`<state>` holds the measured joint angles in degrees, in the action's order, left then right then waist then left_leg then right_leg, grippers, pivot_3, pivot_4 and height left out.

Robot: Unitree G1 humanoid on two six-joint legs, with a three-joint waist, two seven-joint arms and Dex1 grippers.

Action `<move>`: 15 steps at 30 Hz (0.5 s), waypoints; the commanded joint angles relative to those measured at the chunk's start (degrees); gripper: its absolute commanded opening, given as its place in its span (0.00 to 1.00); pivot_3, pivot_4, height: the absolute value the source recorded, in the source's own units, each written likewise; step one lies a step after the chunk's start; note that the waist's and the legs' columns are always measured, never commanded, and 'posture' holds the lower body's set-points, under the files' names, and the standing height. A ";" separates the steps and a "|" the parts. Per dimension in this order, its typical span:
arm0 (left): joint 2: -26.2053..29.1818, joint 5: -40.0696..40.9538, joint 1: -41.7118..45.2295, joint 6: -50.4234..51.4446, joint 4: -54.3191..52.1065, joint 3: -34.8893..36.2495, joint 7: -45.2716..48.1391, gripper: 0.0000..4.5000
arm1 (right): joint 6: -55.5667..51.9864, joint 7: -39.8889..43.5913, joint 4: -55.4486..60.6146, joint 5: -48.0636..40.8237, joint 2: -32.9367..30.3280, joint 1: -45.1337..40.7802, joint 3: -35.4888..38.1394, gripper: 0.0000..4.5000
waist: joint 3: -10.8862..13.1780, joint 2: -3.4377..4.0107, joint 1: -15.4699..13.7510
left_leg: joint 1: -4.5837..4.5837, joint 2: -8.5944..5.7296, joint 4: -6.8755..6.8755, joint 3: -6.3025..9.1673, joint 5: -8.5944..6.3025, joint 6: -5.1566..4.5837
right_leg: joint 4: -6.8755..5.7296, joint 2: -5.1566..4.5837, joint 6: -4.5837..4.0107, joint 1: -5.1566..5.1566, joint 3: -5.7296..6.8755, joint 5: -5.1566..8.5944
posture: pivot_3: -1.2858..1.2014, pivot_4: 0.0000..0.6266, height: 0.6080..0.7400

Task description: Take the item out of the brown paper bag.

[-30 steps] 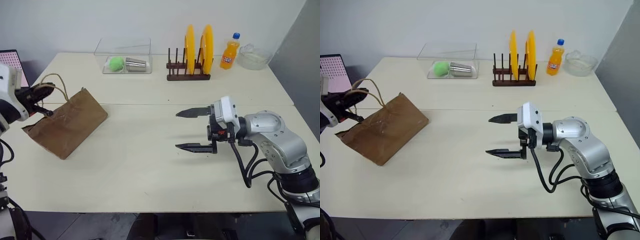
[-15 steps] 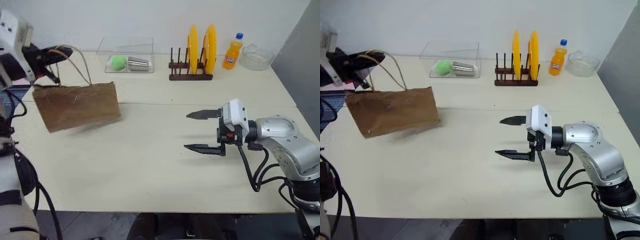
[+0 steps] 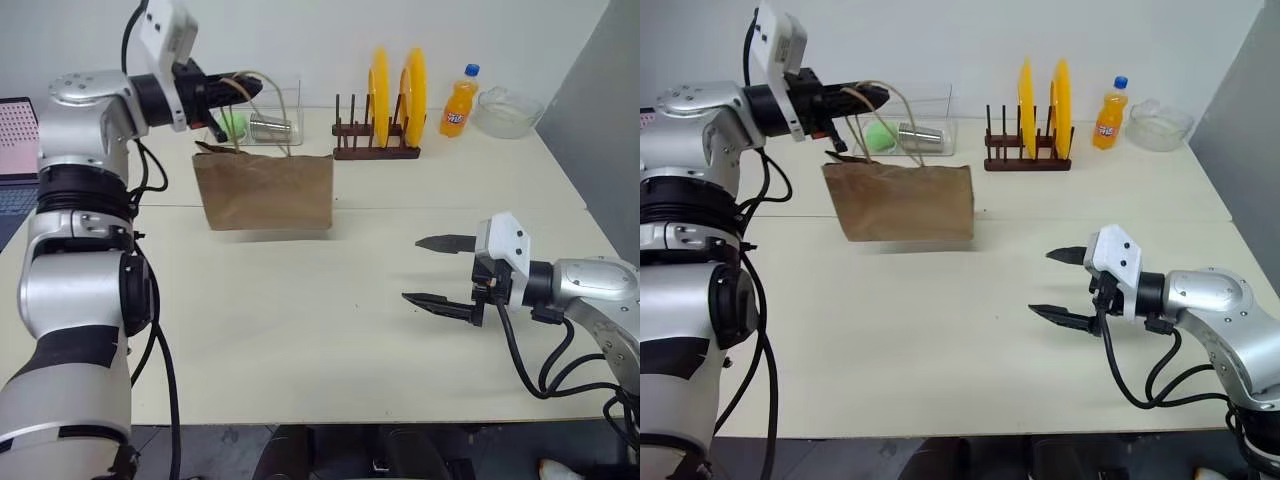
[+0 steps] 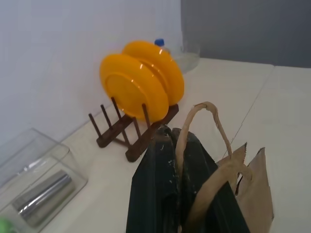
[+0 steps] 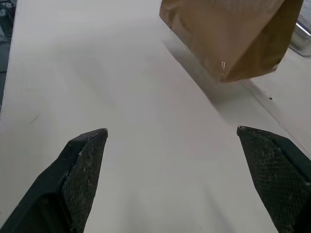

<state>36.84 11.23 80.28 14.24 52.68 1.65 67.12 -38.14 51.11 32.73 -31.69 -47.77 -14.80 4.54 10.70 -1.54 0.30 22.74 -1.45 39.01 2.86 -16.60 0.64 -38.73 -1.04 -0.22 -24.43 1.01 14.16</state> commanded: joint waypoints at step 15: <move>-14.80 -2.02 7.92 -10.30 14.32 2.22 -8.45 0.01 | 0.30 -4.26 4.49 -0.30 -0.29 9.55 5.64 1.00 | 0.03 -0.05 0.02 | -0.14 -0.03 0.07 -0.02 0.05 -0.07 | -0.25 0.03 0.02 0.05 -0.07 0.01 | 0.52 0.24 1.00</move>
<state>22.07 8.85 84.96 5.95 67.73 2.05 60.26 -39.10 47.22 35.36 -31.65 -47.78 -5.51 8.13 10.73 -1.60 0.32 22.60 -1.49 39.09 2.83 -16.55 0.57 -38.97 -1.02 -0.20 -24.38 0.94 14.17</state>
